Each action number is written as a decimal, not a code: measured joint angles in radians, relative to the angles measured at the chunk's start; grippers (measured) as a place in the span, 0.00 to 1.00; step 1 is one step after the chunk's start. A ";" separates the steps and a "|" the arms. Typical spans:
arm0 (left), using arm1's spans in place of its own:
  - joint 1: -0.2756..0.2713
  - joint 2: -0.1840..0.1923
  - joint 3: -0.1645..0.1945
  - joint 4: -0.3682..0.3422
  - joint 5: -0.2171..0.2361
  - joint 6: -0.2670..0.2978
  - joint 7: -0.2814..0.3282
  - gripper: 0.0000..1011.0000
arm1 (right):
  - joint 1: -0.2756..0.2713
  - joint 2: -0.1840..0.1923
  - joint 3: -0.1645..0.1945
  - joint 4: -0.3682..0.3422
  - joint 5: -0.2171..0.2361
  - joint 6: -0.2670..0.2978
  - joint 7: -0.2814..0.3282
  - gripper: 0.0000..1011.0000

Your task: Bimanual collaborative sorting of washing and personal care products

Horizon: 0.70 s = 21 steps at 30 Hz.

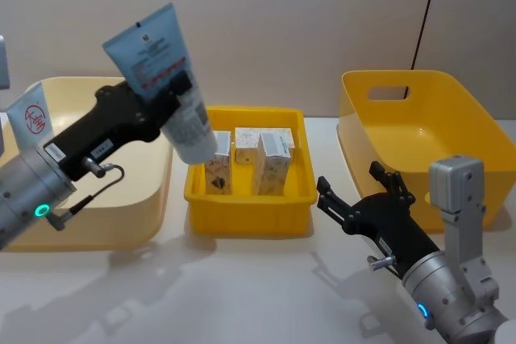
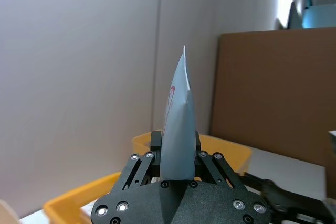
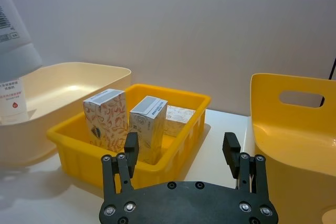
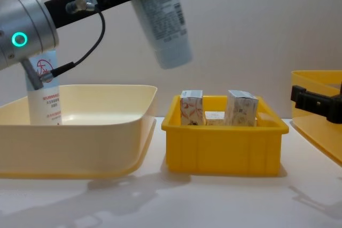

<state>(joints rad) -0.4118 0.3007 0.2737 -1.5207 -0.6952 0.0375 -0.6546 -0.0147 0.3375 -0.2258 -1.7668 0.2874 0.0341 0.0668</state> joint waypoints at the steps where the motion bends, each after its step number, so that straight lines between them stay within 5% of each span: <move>1: 0.001 0.001 0.003 -0.004 -0.005 0.002 -0.010 0.29 | 0.000 0.000 0.000 0.000 0.000 0.000 0.000 0.99; 10: 0.005 0.015 0.061 -0.020 -0.024 0.022 -0.086 0.29 | 0.000 0.000 0.000 0.000 0.000 0.000 0.000 0.99; 21: 0.008 0.015 0.112 -0.006 -0.007 0.015 -0.102 0.29 | 0.000 0.000 0.000 0.000 0.000 0.000 0.000 0.99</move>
<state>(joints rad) -0.4039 0.3158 0.3852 -1.5268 -0.7019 0.0527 -0.7565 -0.0146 0.3375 -0.2259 -1.7668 0.2874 0.0341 0.0668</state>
